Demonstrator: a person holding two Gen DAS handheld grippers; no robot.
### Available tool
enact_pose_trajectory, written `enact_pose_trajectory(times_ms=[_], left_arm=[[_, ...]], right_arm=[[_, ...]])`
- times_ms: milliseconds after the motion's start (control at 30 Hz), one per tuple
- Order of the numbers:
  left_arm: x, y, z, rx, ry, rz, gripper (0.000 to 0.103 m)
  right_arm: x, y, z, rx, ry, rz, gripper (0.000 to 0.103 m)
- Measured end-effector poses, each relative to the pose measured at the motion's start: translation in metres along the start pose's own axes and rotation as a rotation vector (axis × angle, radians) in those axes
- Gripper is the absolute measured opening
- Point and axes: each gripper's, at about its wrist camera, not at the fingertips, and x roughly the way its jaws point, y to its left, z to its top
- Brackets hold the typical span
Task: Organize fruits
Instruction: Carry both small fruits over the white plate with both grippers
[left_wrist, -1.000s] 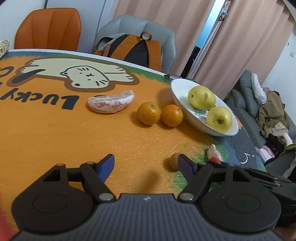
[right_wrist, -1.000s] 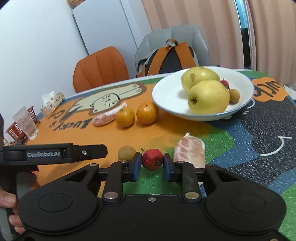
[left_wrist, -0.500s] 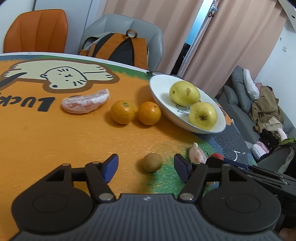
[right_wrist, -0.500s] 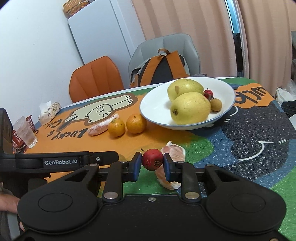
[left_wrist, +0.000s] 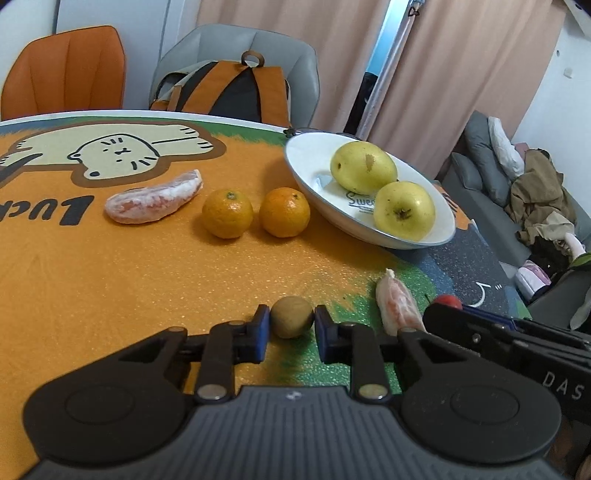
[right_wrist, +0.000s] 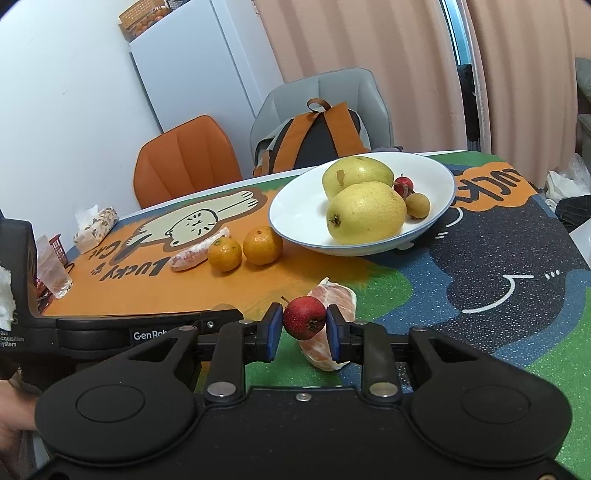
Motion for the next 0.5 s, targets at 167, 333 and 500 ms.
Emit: enact_pose_trajectory(times_ms=[167, 333, 500], left_arm=[[-0.009, -0.006, 0.005, 0.013, -0.029, -0.01, 0.024], [-0.016, -0.009, 0.013, 0.009, -0.049, -0.015, 0.024], [-0.021, -0.014, 0.022, 0.016, -0.077, -0.019, 0.024]], right_arm=[[-0.002, -0.003, 0.002, 0.007, -0.01, -0.005, 0.027], [-0.005, -0.004, 0.004, 0.008, -0.021, -0.005, 0.027], [-0.008, -0.009, 0.01, 0.012, -0.042, -0.013, 0.027]])
